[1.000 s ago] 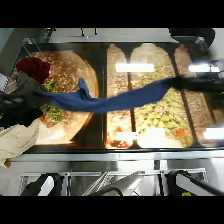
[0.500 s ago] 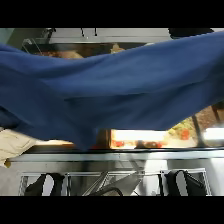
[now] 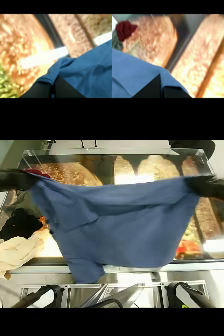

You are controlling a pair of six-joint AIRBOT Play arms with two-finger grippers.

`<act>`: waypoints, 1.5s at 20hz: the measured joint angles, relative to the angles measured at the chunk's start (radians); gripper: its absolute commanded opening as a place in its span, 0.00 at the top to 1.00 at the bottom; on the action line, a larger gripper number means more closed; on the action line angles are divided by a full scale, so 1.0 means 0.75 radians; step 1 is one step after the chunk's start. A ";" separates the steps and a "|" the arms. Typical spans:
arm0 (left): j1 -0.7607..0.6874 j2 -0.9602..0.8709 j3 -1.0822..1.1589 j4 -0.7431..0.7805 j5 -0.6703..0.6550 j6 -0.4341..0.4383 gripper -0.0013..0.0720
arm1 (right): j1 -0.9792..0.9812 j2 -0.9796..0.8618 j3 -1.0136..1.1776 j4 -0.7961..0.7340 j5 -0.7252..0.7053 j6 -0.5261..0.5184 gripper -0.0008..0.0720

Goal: Fold the shirts.

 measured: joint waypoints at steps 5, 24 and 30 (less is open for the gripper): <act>-0.084 -0.490 0.081 0.027 0.137 0.064 0.96 | 0.072 -0.535 -0.014 -0.034 -0.158 -0.040 0.96; -0.136 -0.990 0.385 0.302 -0.088 -0.070 0.96 | 0.070 -1.037 0.309 -0.411 -0.018 0.124 0.95; -0.189 -0.992 0.380 0.316 -0.101 -0.074 0.66 | 0.090 -1.037 0.311 -0.435 -0.042 0.151 0.57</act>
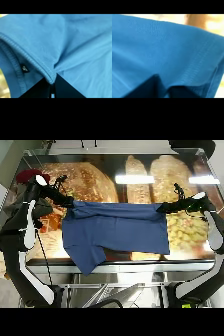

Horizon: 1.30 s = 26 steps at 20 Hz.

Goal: Fold the shirts.

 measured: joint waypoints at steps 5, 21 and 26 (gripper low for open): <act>0.018 0.000 0.063 0.018 -0.176 -0.072 0.15 | -0.017 0.095 0.002 -0.130 0.063 0.123 0.57; 0.181 0.989 -1.605 -0.119 0.035 -0.183 0.18 | -0.447 0.600 -0.835 -0.289 0.194 0.294 0.39; 0.185 1.200 -1.871 -0.222 0.211 -0.131 0.18 | -0.396 0.611 -1.021 -0.194 0.167 0.256 0.39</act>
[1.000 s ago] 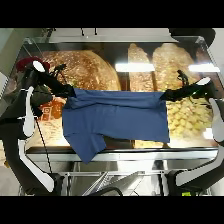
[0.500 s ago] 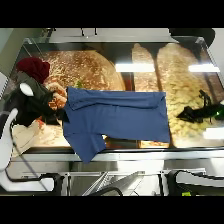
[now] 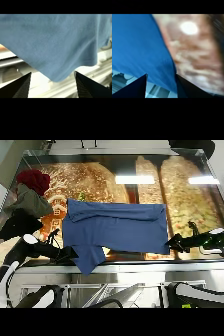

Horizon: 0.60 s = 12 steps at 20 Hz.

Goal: Fold the shirts.

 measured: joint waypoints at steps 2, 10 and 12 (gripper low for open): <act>0.001 0.047 -0.048 -0.014 0.051 0.007 0.18 | 0.051 0.001 -0.032 0.034 -0.013 -0.017 0.49; 0.001 -0.022 -0.096 -0.081 0.175 0.028 0.52 | 0.218 0.008 -0.063 0.124 -0.060 -0.053 0.51; 0.001 -0.076 -0.080 -0.095 0.252 0.080 0.96 | 0.228 0.015 -0.064 0.144 -0.062 -0.057 0.54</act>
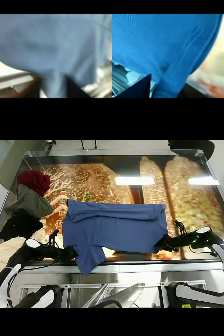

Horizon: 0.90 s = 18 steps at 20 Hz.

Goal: Fold the shirts.

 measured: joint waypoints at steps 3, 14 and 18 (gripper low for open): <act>0.001 -0.036 0.081 -0.061 0.009 0.072 0.97 | 0.003 0.031 0.021 0.009 0.006 -0.010 0.84; 0.072 0.181 0.539 -0.018 -0.256 0.000 0.97 | -0.134 0.223 0.162 0.072 0.179 -0.035 0.96; 0.006 0.017 0.832 -0.012 -0.272 -0.009 0.97 | -0.070 0.193 0.335 0.108 0.124 -0.035 0.96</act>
